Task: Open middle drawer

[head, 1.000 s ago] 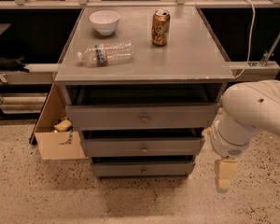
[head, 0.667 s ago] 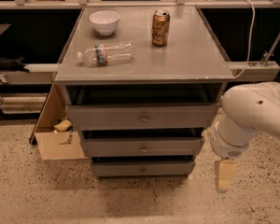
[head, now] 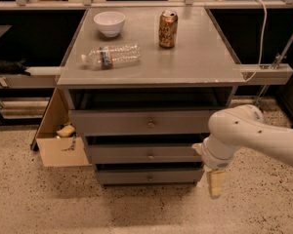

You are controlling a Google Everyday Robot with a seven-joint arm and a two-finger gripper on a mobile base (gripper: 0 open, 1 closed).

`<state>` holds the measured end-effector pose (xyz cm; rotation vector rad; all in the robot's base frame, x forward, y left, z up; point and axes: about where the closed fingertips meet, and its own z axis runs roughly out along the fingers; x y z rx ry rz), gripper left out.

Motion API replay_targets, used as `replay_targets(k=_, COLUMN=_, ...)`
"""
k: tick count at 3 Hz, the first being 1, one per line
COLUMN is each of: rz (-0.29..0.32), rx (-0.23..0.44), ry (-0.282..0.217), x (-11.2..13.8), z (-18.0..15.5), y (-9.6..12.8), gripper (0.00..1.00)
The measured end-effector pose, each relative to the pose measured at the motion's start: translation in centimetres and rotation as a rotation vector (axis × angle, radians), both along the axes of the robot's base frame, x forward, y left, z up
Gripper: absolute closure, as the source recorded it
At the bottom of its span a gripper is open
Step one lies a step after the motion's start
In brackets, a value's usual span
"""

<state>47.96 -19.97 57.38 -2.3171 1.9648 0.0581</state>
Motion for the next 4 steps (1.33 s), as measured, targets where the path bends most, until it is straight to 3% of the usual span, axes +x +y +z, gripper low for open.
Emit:
replay_targets(k=1, rz=0.057, rx=0.04, ry=0.021, x=2.3, z=-6.0, y=1.4, gripper=0.0)
replay_targets(k=2, rz=0.057, rx=0.04, ry=0.021, x=2.3, z=-6.1, y=1.4, gripper=0.0)
replay_targets(k=4, rz=0.078, rx=0.109, ry=-0.096, x=7.2, z=-10.0, y=0.2, gripper=0.0)
